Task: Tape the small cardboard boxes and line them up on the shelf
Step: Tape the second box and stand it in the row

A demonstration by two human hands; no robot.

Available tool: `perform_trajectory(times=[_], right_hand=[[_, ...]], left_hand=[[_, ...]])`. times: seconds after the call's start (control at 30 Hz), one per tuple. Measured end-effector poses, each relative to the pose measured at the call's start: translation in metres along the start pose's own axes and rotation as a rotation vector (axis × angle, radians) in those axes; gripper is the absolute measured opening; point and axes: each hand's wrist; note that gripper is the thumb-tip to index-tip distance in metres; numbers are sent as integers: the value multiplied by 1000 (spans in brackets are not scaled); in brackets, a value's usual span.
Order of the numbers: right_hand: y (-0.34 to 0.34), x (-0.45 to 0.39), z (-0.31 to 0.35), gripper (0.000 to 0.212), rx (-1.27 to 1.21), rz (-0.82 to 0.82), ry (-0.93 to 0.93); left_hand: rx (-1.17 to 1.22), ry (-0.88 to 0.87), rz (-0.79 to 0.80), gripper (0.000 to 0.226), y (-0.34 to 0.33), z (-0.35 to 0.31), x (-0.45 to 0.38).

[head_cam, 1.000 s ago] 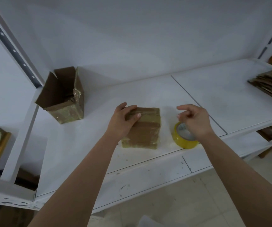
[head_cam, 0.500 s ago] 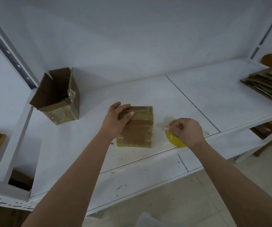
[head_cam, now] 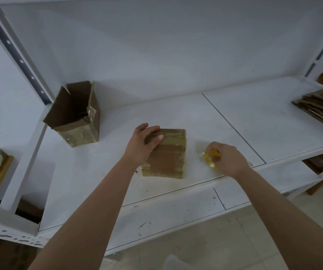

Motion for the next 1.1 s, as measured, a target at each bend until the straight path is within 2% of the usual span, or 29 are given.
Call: perform_trajectory(times=[0.1, 0.17, 0.3, 0.37, 0.47, 0.57, 0.63, 0.67, 0.73, 0.77, 0.83, 0.87, 0.93, 0.97, 1.1], right_hand=[[35, -3, 23, 17, -423, 23, -16], [58, -1, 46, 16, -594, 75, 10], [91, -2, 91, 12, -536, 171, 111], [94, -7, 113, 10, -471, 248, 149], [89, -19, 139, 9, -350, 318, 155], [86, -31, 156, 10, -200, 365, 181], [86, -37, 165, 8, -99, 413, 216], [85, -39, 169, 7, -64, 434, 228], [82, -43, 175, 8, -10, 463, 248], [82, -45, 176, 11, 17, 467, 263], [84, -50, 176, 24, 37, 484, 268], [87, -53, 173, 39, 5, 503, 247], [94, -56, 164, 68, -116, 533, 187], [97, -57, 157, 71, -174, 547, 180], [91, -56, 131, 47, -426, 617, 243]], left_hand=[[-7, -9, -5, 43, 1, 0, 1], [-25, -40, -35, 37, 0, 0, 2], [-55, -204, -146, 14, -4, -1, 5], [11, -225, -162, 29, -5, 0, 6], [291, -136, -114, 69, 2, -9, 17], [299, -219, -50, 103, 7, -17, 19], [294, -224, -53, 110, 7, -24, 21], [322, -194, -65, 101, 7, -26, 21], [388, -135, -116, 56, 4, -30, 21], [404, -97, -141, 42, 4, -33, 21], [411, -49, -178, 47, 3, -34, 18], [414, -27, -196, 49, 3, -32, 16], [453, 15, -234, 42, 1, -24, 12], [483, 34, -234, 39, -1, -19, 11], [582, 122, -221, 42, 5, -10, 9]])
Point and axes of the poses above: each hand's wrist, its own x-axis away from the middle knuckle, its own y-axis out of the back of the hand, z = x × y, and after that the axes turned 2 degrees about z, right-handed
